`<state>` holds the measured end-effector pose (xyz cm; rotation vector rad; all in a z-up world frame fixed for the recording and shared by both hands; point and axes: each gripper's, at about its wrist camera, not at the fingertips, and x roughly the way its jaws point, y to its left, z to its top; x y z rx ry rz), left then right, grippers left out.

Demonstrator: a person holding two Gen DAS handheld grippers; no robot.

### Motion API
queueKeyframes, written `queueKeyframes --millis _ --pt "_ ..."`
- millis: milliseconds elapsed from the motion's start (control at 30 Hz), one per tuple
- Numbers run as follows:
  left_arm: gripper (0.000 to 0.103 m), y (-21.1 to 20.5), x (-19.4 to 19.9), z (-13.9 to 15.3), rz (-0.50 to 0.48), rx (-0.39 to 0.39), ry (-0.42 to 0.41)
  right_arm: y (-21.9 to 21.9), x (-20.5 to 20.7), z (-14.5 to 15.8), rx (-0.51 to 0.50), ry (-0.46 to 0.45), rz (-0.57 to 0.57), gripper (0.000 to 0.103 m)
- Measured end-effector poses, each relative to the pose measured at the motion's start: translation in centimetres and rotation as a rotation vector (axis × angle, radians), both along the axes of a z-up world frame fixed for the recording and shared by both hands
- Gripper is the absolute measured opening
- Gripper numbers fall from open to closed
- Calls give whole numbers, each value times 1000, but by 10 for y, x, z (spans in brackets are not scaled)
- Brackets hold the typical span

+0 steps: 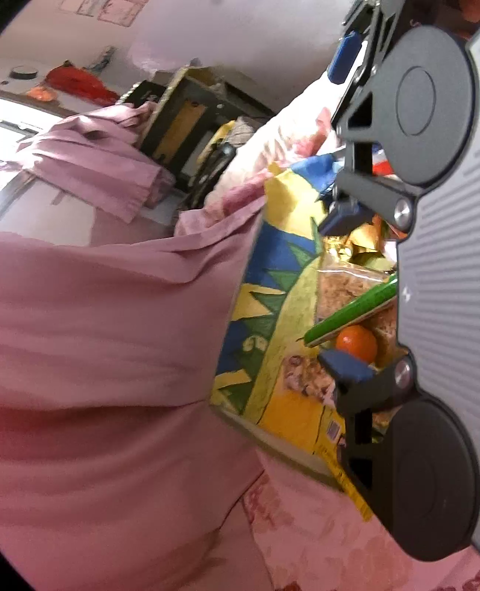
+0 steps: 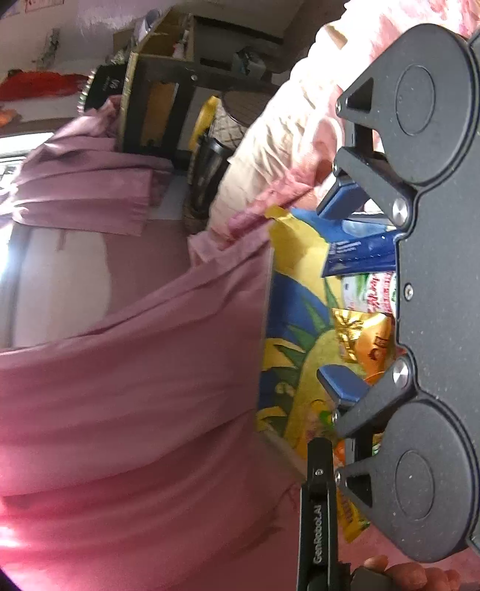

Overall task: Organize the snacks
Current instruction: 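Open both tools over the tray and pull them back from it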

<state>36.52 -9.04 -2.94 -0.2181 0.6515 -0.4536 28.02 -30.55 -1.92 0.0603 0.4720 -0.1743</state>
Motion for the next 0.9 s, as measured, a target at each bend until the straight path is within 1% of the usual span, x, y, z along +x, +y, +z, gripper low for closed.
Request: queueKeyframes --millis 67,100,167,233,367,500,600,767,900 --pt "87 3 -6 9 17 -4 -22 -2 -8 7 13 -28 -5 93" --pt "89 4 -9 14 21 -2 -34 -3 -11 11 19 -40 -7 94" --pt "98 5 -17 22 34 1 -64 -5 -18 17 26 -60 -10 97" --pt "102 7 -26 31 51 5 -95 -6 -25 22 33 -80 -15 100" --pt "102 7 -44 43 87 38 -132 -10 -40 33 59 -115 -29 102" --pt "103 9 -64 51 109 72 -167 -13 -58 42 90 -140 -48 102" --pt "103 12 -78 57 130 78 -173 -13 -71 47 104 -150 -53 102" --pt "103 18 -102 65 150 70 -174 -5 -98 54 75 -161 -41 102" --pt "103 22 -123 67 148 93 -180 2 -121 56 66 -163 -27 102"
